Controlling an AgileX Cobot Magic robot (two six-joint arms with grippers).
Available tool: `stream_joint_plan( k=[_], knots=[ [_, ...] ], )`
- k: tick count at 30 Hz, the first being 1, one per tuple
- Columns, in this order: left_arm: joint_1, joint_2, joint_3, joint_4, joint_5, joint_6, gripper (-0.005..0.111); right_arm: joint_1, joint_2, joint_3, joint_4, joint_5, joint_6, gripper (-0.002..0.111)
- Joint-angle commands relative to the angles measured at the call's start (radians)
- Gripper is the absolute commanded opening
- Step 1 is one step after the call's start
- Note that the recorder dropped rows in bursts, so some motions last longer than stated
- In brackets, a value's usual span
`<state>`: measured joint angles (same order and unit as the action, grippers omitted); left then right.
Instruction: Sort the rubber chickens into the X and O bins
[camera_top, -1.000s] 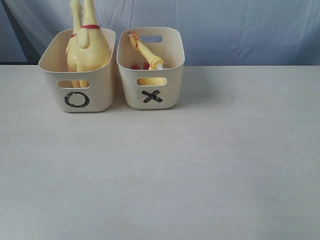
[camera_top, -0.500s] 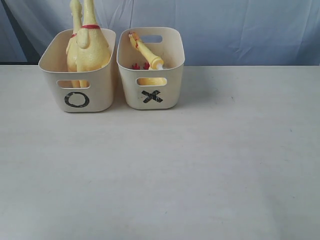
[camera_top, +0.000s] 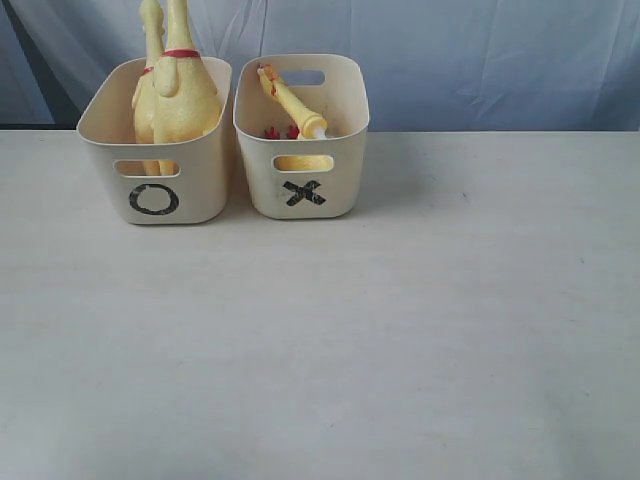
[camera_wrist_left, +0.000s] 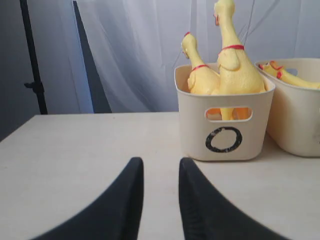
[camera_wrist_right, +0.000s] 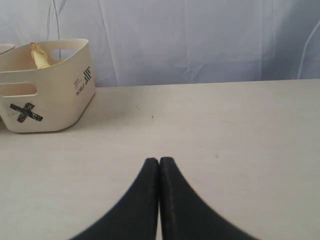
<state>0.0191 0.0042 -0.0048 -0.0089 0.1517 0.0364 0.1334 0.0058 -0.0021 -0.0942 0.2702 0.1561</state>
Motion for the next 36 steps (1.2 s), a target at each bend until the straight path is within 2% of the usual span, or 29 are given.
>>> stream_joint_plan(
  k=[1,21,28,34,36],
  knots=[
    [-0.002,-0.004,0.005,0.000,0.085,0.001,0.025,-0.004,-0.006,0.002,-0.012,0.008,0.001,0.000],
    [-0.002,-0.004,0.005,0.003,0.080,0.001,0.025,-0.004,-0.006,0.002,0.052,0.011,0.001,0.000],
    [-0.002,-0.004,0.005,0.029,0.074,0.001,0.025,-0.004,-0.006,0.002,0.155,0.011,0.001,0.000],
    [-0.002,-0.004,0.005,0.029,0.074,0.001,0.025,-0.004,-0.006,0.002,0.145,0.015,-0.242,0.000],
    [-0.002,-0.004,0.005,0.029,0.073,0.001,0.021,-0.004,-0.006,0.002,0.145,0.022,-0.262,0.000]
  ],
)
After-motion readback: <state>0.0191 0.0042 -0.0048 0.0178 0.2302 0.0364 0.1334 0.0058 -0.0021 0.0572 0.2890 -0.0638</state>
